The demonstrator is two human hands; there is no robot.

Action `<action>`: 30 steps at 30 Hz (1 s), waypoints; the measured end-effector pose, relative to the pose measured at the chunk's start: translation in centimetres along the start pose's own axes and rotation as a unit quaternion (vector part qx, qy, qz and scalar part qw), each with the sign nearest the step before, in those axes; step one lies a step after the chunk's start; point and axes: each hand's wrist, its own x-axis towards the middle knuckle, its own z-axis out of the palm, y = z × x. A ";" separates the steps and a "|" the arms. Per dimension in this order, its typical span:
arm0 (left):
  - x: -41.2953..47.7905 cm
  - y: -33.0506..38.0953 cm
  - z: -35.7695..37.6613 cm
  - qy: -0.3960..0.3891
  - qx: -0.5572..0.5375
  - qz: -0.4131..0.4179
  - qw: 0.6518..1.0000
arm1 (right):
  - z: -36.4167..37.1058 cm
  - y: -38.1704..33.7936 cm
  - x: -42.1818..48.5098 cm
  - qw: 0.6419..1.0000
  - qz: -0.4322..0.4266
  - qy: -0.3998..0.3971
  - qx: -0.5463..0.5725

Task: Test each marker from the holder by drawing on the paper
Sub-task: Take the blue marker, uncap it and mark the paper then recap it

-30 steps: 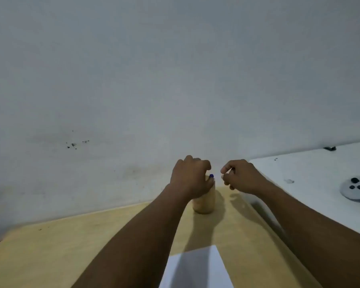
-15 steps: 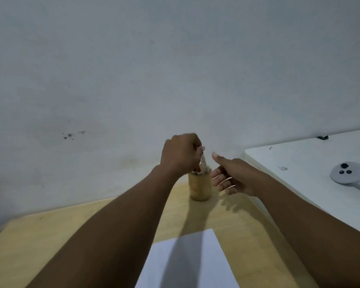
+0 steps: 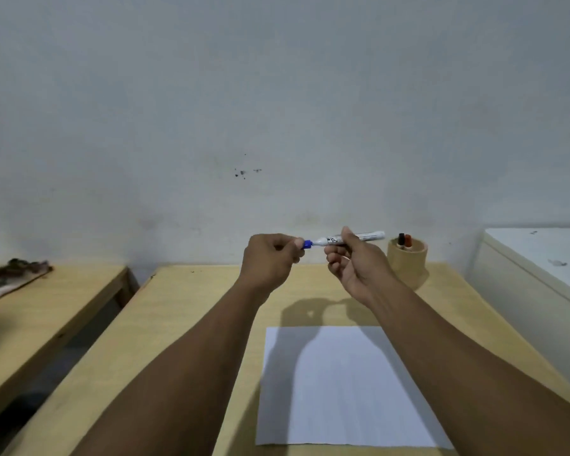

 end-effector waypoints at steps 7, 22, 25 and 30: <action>-1.1 -8.1 -4.7 -0.030 0.221 -0.025 0.974 | -1.7 1.0 0.6 0.983 -0.079 0.018 -0.165; -2.6 -13.0 -5.2 -0.165 0.270 -0.058 0.947 | -0.5 12.7 -0.8 0.942 -0.011 -0.051 -0.330; -3.1 -13.7 -5.4 -0.175 0.292 -0.032 0.940 | -0.8 13.4 -1.0 0.930 -0.038 -0.044 -0.363; -3.0 -13.9 -5.4 -0.177 0.300 -0.016 0.937 | -1.1 13.7 -1.0 0.918 -0.065 -0.061 -0.387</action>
